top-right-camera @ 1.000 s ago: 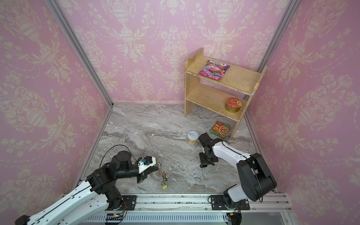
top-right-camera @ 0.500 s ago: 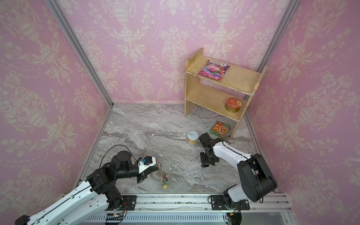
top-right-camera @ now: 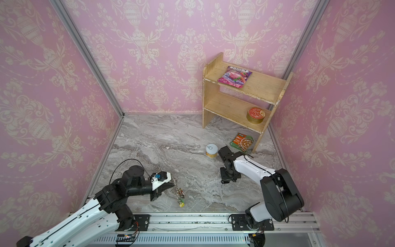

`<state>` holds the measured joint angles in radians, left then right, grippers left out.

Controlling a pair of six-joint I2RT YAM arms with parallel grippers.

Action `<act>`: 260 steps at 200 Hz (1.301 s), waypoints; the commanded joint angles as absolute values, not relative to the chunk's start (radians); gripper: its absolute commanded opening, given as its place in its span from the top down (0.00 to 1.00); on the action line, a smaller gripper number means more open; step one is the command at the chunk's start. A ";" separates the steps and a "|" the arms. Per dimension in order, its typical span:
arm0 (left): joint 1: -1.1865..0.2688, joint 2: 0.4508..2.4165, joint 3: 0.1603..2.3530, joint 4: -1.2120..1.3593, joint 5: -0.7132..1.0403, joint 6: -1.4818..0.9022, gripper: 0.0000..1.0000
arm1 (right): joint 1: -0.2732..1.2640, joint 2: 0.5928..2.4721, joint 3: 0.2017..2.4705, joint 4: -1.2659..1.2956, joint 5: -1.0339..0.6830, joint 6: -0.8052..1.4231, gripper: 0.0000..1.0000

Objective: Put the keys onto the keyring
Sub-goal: 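Close the right gripper on the black-tagged key's metal ring, then lift the black-tagged key with the right gripper toward the held plate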

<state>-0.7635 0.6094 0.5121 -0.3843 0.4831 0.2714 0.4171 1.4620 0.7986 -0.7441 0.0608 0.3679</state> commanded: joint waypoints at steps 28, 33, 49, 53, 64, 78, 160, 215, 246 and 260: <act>-0.770 0.596 0.551 -0.370 0.471 0.273 1.00 | 0.474 1.489 0.832 -0.794 0.119 0.379 0.71; -0.770 0.598 0.550 -0.370 0.471 0.273 1.00 | 0.478 1.488 0.835 -0.796 0.126 0.380 0.71; -0.770 0.598 0.550 -0.370 0.472 0.273 1.00 | 0.491 1.488 0.845 -0.804 0.150 0.382 0.70; -0.771 0.595 0.549 -0.370 0.471 0.274 1.00 | 0.495 1.490 0.848 -0.807 0.153 0.383 0.70; -0.771 0.595 0.550 -0.370 0.471 0.273 1.00 | 0.501 1.499 0.855 -0.816 0.171 0.389 0.70; -0.770 0.595 0.550 -0.371 0.472 0.273 1.00 | 0.508 1.512 0.862 -0.822 0.191 0.397 0.70; -0.770 0.586 0.550 -0.377 0.468 0.272 1.00 | 0.525 1.549 0.862 -0.824 0.217 0.412 0.76; -0.770 0.580 0.551 -0.379 0.468 0.272 1.00 | 0.525 1.544 0.861 -0.825 0.217 0.414 0.91; -0.770 0.580 0.551 -0.379 0.468 0.272 1.00 | 0.525 1.542 0.862 -0.828 0.219 0.414 1.00; -0.770 0.580 0.550 -0.379 0.468 0.272 1.00 | 0.525 1.539 0.861 -0.829 0.219 0.414 1.00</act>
<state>-0.7635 0.5953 0.5125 -0.3908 0.4828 0.2714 0.5179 1.5372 0.8471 -0.7994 0.1997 0.3969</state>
